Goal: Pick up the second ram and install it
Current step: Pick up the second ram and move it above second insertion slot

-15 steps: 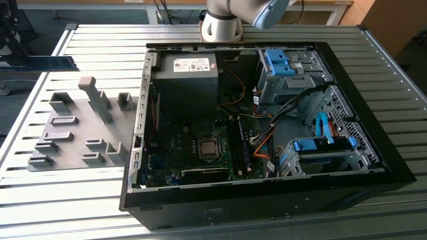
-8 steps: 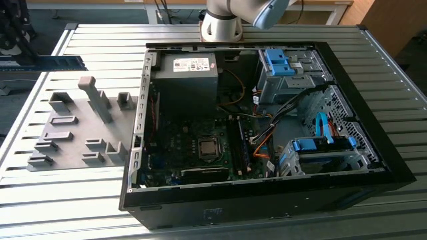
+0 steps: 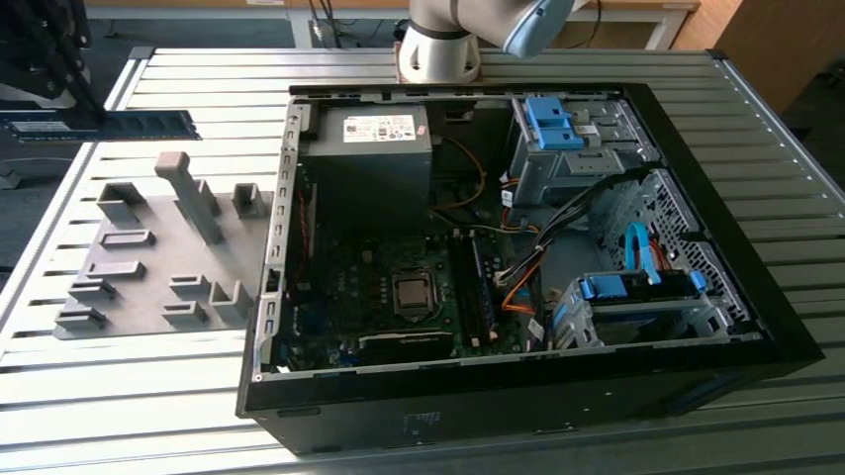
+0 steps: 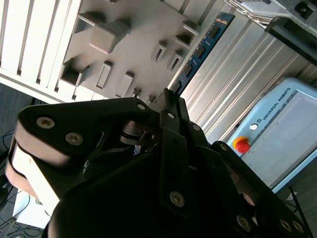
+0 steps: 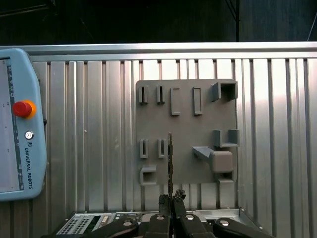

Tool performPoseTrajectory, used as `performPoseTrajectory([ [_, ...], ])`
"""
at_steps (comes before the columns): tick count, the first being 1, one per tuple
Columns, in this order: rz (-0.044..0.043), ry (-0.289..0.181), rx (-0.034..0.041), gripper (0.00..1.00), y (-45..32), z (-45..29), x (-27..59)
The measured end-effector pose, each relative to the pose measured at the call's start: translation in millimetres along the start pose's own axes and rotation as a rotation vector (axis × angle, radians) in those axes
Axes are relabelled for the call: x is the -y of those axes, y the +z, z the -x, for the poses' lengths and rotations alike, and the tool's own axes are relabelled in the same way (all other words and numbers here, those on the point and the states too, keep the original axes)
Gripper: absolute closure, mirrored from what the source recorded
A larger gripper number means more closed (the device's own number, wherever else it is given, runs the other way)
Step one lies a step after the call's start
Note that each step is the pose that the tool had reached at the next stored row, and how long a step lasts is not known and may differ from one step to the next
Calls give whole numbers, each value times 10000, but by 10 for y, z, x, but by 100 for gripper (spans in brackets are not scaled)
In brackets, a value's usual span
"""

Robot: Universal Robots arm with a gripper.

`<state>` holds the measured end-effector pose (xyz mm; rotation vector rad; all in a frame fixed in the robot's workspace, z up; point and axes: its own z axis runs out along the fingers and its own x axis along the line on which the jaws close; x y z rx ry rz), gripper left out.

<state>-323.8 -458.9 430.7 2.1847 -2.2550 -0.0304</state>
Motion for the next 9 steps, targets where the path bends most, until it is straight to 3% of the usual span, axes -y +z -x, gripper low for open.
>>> performPoseTrajectory([
  [9, 1, 0, -1, 86, -5, 9, 280],
])
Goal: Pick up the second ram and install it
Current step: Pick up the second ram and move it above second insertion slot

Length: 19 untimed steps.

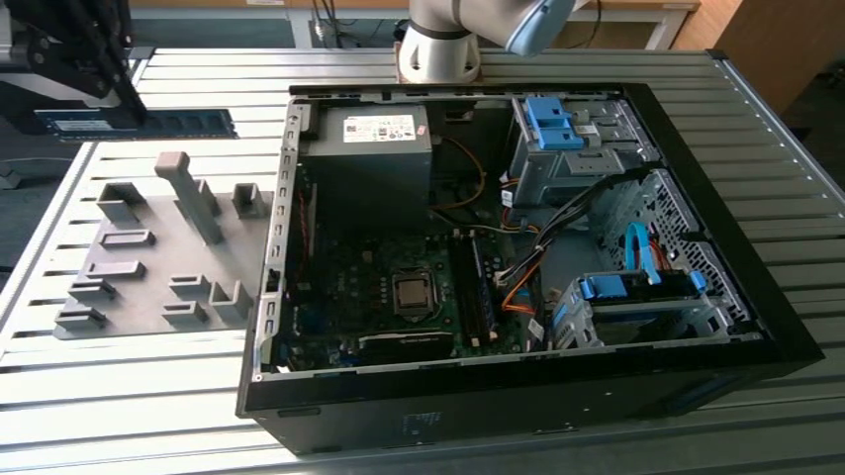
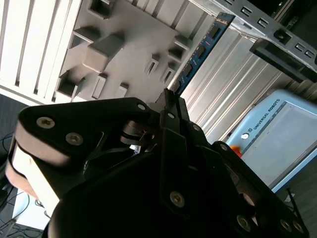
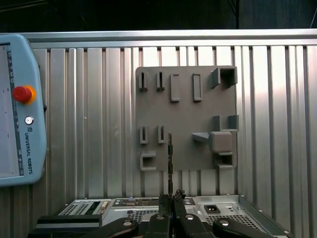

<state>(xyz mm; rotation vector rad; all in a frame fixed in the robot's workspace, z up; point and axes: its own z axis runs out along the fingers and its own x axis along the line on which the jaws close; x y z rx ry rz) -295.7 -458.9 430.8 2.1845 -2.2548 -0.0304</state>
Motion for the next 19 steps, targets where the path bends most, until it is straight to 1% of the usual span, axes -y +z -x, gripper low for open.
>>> performPoseTrajectory([
  [19, 0, 0, 0, 86, -7, 15, 460],
])
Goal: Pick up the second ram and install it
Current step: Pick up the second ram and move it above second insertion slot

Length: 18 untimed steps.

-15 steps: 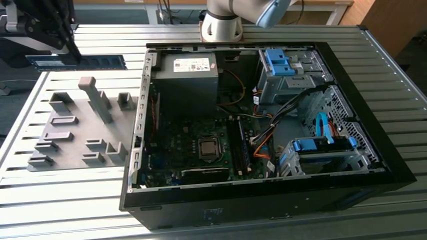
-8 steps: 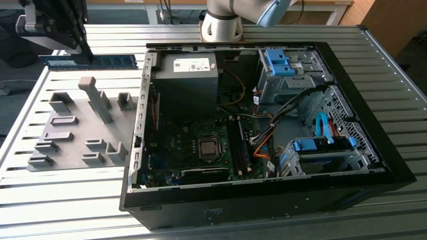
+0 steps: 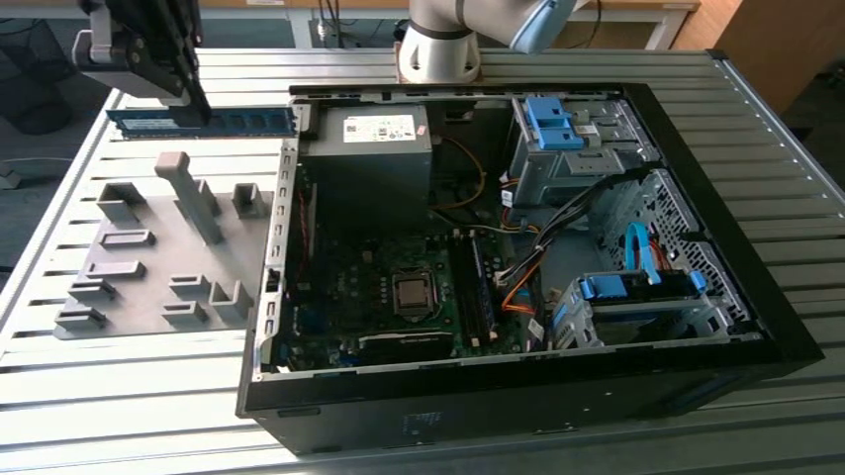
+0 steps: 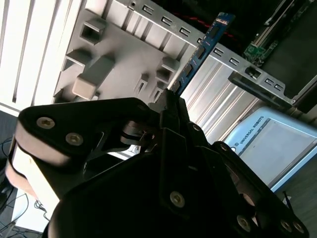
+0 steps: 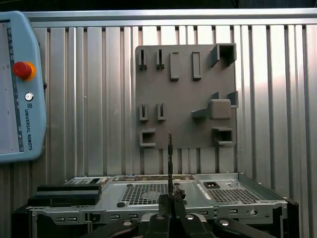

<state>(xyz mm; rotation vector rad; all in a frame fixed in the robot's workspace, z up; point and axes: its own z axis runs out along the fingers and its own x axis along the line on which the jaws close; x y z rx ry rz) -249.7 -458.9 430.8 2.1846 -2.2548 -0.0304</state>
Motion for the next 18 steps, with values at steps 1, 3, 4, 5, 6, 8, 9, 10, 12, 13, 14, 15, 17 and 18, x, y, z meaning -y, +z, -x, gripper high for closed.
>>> performPoseTrajectory([
  [1, 0, 0, 0, 86, -1, 1, 26],
  [3, 0, 0, 1, 86, -1, 3, 79],
  [4, -1, 0, 1, 86, -1, 3, 107],
  [5, 0, 0, 0, 86, -2, 4, 138],
  [6, 0, 0, 1, 86, -2, 5, 165],
  [8, 0, 0, 0, 86, -3, 7, 223],
  [9, 0, 0, 0, 86, -4, 8, 254],
  [10, 0, 0, 0, 86, -4, 9, 285],
  [12, 0, 0, 0, 86, -5, 12, 359],
  [13, 0, 1, 1, 86, -6, 13, 398],
  [14, 0, 0, 0, 86, -6, 14, 436],
  [15, -1, 0, 1, 86, -7, 15, 474],
  [17, 0, 0, 0, 86, -8, 18, 548],
  [18, 0, 0, 0, 86, -8, 19, 586],
])
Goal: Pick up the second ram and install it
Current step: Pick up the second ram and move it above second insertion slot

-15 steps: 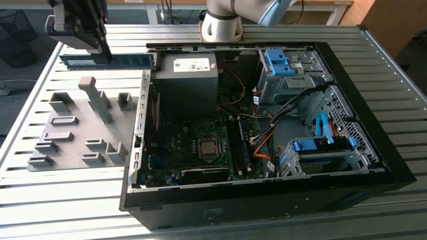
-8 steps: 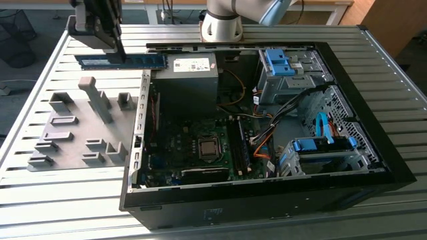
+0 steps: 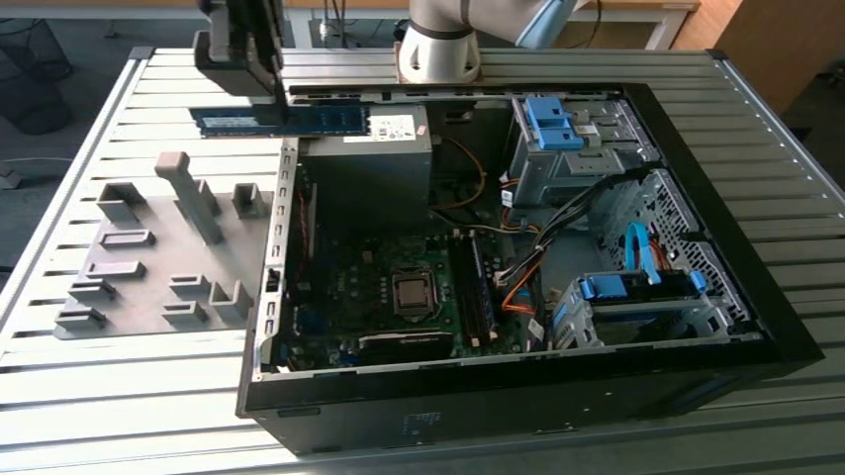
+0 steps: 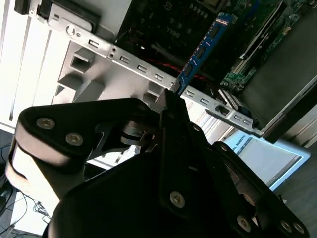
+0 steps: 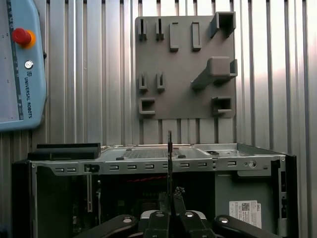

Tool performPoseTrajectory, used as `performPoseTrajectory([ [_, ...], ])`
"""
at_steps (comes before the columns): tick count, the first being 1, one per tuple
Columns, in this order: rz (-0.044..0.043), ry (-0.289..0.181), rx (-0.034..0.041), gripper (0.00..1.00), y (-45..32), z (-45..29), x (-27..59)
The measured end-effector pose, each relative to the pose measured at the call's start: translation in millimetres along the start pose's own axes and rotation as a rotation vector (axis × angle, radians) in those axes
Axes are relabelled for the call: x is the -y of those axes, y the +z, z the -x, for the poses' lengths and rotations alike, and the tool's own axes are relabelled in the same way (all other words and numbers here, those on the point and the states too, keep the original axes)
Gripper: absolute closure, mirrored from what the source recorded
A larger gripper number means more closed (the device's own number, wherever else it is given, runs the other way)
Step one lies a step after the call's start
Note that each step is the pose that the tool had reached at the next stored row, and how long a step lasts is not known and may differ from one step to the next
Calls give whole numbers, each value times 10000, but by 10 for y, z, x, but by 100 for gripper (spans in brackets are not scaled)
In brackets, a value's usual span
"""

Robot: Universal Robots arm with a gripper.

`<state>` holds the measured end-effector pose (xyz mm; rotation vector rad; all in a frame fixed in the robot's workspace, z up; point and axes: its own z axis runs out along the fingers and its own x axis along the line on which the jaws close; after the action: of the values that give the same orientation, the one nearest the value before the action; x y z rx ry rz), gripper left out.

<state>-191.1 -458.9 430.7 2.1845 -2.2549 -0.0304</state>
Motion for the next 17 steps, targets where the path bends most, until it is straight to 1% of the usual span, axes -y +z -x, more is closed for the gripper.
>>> performPoseTrajectory([
  [17, 0, -2, 0, 86, -10, 21, 645],
])
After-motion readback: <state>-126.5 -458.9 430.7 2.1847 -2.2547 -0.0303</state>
